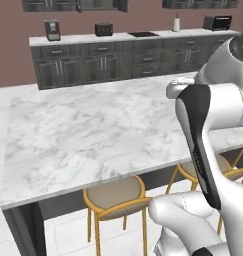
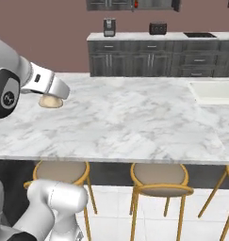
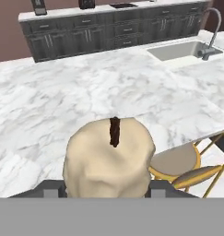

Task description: Get the candle and the beer from the cabinet and move them to the dining counter.

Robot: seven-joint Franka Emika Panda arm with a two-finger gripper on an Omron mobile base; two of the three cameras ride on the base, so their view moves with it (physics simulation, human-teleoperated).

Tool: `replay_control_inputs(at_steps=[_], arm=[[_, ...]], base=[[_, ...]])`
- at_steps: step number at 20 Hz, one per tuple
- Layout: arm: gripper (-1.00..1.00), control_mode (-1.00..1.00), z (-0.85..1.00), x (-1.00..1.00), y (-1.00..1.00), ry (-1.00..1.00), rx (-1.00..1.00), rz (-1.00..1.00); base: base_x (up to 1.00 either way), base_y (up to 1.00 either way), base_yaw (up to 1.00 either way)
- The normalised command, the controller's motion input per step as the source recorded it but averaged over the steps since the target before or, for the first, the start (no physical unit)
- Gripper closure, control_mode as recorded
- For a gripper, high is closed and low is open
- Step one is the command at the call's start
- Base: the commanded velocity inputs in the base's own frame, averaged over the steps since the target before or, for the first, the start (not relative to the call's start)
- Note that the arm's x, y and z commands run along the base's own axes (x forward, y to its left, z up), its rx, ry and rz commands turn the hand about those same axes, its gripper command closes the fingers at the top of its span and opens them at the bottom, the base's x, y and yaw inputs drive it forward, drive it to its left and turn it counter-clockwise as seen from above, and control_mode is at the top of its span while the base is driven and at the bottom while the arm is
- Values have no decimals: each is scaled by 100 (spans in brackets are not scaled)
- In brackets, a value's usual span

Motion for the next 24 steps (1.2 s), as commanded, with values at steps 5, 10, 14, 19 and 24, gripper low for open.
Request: replay_control_inputs(at_steps=[5, 10, 14, 19, 24], arm=[[100, 100, 0, 0, 0, 0, 0, 0], [100, -100, -3, 8, -13, 0, 1, 4], [100, -100, -28, 51, -97, 0, 9, 33], [100, -100, -44, 60, -100, 0, 9, 37], [100, -100, -58, 70, -81, 0, 1, 27]], base=[[23, -23, 23], [19, -13, 9], [0, 0, 0], [0, 0, 0], [0, 0, 0]])
